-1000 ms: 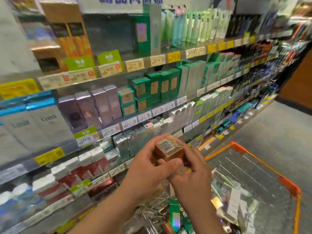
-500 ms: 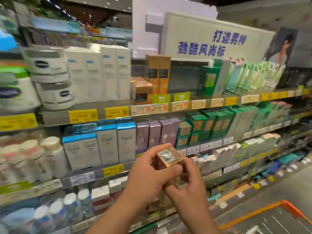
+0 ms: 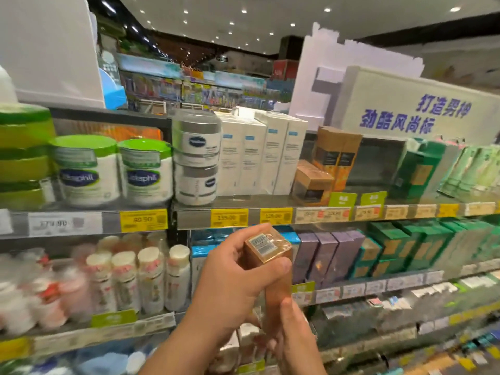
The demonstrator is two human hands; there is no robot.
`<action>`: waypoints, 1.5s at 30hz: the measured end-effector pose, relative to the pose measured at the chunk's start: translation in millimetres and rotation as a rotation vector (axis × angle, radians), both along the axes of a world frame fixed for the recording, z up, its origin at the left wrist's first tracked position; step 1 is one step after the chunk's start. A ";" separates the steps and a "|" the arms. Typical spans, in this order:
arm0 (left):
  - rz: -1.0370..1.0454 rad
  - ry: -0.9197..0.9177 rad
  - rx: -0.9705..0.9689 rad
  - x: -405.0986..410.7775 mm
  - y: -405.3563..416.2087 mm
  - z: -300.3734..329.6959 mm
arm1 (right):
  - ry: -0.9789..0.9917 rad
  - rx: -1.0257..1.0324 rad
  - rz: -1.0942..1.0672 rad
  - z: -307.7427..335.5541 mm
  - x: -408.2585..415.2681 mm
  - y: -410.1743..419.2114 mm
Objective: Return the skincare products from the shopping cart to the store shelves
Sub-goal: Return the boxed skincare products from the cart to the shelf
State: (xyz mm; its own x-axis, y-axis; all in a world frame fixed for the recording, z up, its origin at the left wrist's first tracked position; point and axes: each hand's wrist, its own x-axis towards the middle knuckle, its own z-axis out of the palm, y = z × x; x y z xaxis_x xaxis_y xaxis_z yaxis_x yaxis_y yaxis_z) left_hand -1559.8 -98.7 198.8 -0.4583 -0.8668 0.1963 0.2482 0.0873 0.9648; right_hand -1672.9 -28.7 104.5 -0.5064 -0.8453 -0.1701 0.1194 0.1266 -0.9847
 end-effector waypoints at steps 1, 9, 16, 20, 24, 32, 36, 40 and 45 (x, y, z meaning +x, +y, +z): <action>0.006 0.006 -0.005 6.1 -5.4 0.8 | -0.090 -0.005 -0.042 4.3 9.5 -5.4; 0.035 0.018 -0.054 30.4 -31.2 4.2 | -0.741 -0.042 -0.017 30.5 27.8 -41.6; -0.011 0.113 -0.095 28.5 -52.8 17.0 | -0.804 -0.046 -0.046 52.1 16.0 -67.6; 0.046 0.153 -0.146 21.0 -63.9 30.3 | -0.789 -0.113 0.114 67.6 3.2 -78.2; 0.086 0.181 -0.189 13.5 -73.6 43.4 | -0.767 -0.262 0.163 82.3 -15.1 -91.7; 0.171 0.166 -0.215 5.5 -88.4 46.6 | -0.674 -0.420 0.158 95.9 -47.4 -108.6; 0.150 0.192 -0.202 2.7 -94.0 45.0 | -0.598 -0.462 0.124 103.0 -50.5 -108.5; 0.098 0.179 -0.197 2.0 -94.7 46.8 | -0.491 -0.511 0.076 111.7 -52.8 -106.1; 0.047 0.186 -0.193 3.2 -96.4 39.8 | -0.363 -0.592 -0.032 119.7 -53.3 -104.8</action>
State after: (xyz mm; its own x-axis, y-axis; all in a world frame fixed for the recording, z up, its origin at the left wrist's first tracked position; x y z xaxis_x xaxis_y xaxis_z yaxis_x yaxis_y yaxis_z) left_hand -1556.6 -195.1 238.5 -0.3589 -0.8246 0.4374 0.4109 0.2812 0.8672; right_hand -1726.2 -133.4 224.2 -0.5310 -0.8337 0.1515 0.4492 -0.4286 -0.7839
